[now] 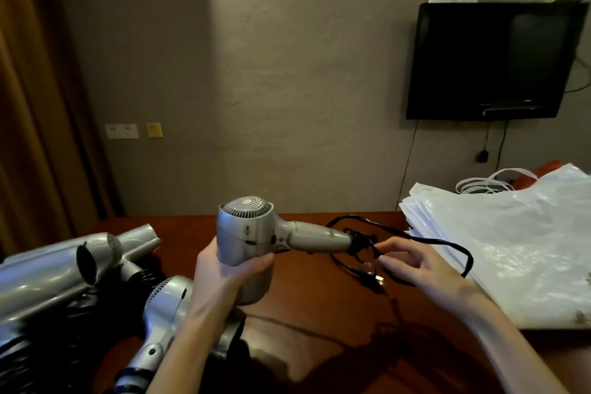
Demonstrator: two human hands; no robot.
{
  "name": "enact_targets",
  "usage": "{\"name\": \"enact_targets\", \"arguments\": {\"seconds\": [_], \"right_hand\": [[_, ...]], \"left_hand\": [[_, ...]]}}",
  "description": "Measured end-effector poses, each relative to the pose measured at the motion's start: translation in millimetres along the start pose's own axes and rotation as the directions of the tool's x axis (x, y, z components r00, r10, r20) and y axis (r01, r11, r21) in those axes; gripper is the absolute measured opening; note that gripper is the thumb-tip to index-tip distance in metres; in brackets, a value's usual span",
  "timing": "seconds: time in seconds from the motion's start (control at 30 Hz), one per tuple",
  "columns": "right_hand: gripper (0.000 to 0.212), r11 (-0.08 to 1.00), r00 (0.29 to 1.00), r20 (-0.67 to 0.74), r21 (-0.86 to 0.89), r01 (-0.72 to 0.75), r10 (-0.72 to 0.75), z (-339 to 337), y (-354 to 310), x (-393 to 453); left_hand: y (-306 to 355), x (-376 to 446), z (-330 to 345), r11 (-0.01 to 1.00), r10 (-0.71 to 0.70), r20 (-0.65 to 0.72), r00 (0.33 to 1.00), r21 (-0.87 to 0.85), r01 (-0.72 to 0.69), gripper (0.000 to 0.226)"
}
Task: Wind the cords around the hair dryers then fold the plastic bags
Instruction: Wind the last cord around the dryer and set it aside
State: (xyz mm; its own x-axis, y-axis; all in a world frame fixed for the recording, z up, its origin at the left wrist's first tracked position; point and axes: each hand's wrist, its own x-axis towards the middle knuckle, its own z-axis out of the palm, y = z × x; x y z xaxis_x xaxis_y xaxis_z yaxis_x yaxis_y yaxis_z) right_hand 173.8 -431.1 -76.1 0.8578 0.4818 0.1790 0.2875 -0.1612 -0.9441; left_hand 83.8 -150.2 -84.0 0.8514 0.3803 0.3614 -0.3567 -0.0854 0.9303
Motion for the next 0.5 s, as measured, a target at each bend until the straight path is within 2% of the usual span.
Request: {"name": "enact_targets", "arguments": {"seconds": [0.17,0.23,0.33,0.5], "right_hand": [[0.05,0.991,0.999,0.021,0.129,0.025,-0.028,9.4,0.6,-3.2],[0.066,0.968,0.994,0.019,0.232,0.098,-0.106,9.8,3.1,-2.2],[0.077,0.946,0.985,-0.024,0.277,0.169,-0.169,11.7,-0.9,-0.6],[0.082,0.926,0.978,-0.108,0.317,0.203,-0.177,34.9,-11.8,1.2]], "left_hand": [[-1.4,-1.4,0.0,0.999,-0.018,-0.024,1.0,-0.051,0.017,0.074],[-1.5,-2.2,4.5,0.999,-0.023,-0.006,1.0,-0.039,0.022,0.087],[-1.5,-1.4,6.1,1.0,0.01,-0.016,1.0,-0.013,-0.01,0.1],[-3.3,0.4,4.2,0.994,0.091,0.033,0.995,0.058,-0.092,0.078]]}}
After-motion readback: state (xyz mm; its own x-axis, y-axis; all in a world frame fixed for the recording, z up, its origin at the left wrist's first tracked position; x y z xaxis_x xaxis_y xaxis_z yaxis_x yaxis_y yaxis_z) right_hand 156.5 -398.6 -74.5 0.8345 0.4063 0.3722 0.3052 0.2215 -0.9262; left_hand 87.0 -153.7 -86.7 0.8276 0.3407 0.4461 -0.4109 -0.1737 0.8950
